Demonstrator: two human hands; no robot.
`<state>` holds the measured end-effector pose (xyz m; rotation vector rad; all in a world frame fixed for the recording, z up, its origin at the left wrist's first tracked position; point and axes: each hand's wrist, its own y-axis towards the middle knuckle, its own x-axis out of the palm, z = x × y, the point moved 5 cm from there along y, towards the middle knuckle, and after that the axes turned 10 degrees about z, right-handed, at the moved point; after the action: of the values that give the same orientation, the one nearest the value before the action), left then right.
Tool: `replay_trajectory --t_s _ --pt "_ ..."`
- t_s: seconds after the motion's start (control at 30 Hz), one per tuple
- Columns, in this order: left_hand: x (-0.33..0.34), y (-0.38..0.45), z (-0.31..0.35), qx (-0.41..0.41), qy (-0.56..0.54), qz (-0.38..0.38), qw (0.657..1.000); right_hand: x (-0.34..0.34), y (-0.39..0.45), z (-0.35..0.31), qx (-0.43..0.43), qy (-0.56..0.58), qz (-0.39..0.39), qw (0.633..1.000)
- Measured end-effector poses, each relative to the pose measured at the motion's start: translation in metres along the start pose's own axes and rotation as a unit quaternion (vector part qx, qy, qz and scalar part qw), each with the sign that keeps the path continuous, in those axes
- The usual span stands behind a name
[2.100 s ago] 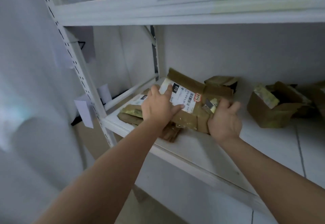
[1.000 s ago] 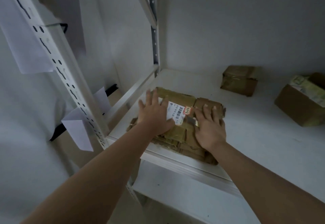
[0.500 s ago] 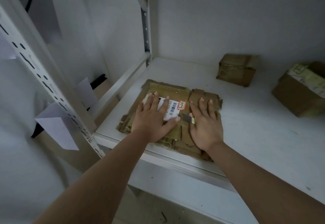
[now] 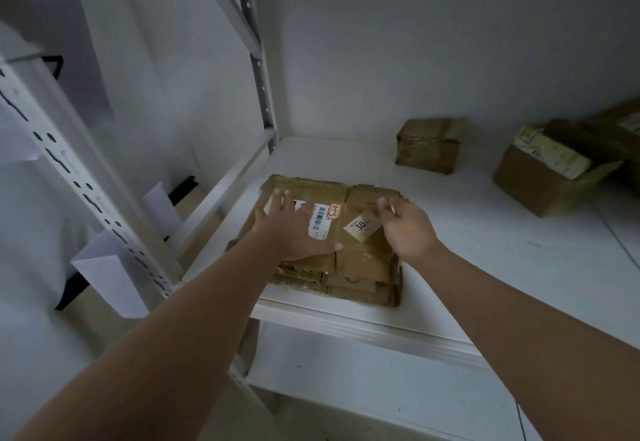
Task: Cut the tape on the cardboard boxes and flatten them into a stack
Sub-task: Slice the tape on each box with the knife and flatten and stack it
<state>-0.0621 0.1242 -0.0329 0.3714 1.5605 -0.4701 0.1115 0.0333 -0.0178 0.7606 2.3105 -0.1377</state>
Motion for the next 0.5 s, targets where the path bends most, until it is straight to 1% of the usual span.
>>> replay_trajectory --t_s 0.03,0.1,0.27,0.4,0.5 --pt "-0.005 -0.002 0.004 0.003 -0.016 0.011 1.0 -0.005 -0.001 0.005 -0.008 -0.017 0.033 0.999" --pt "-0.017 -0.005 0.011 0.006 -0.045 0.042 0.998 -0.016 -0.002 0.018 -0.009 -0.035 0.068 0.997" --pt "-0.045 -0.008 0.032 0.025 -0.076 0.12 0.99 -0.042 -0.005 0.034 -0.002 -0.046 0.095 0.994" --pt "-0.061 -0.01 0.069 0.092 -0.07 0.167 0.979 -0.057 -0.011 0.041 -0.011 -0.059 0.099 0.993" --pt "-0.065 -0.008 0.108 0.148 -0.079 0.201 0.965 -0.079 -0.02 0.056 -0.005 -0.086 0.119 0.989"
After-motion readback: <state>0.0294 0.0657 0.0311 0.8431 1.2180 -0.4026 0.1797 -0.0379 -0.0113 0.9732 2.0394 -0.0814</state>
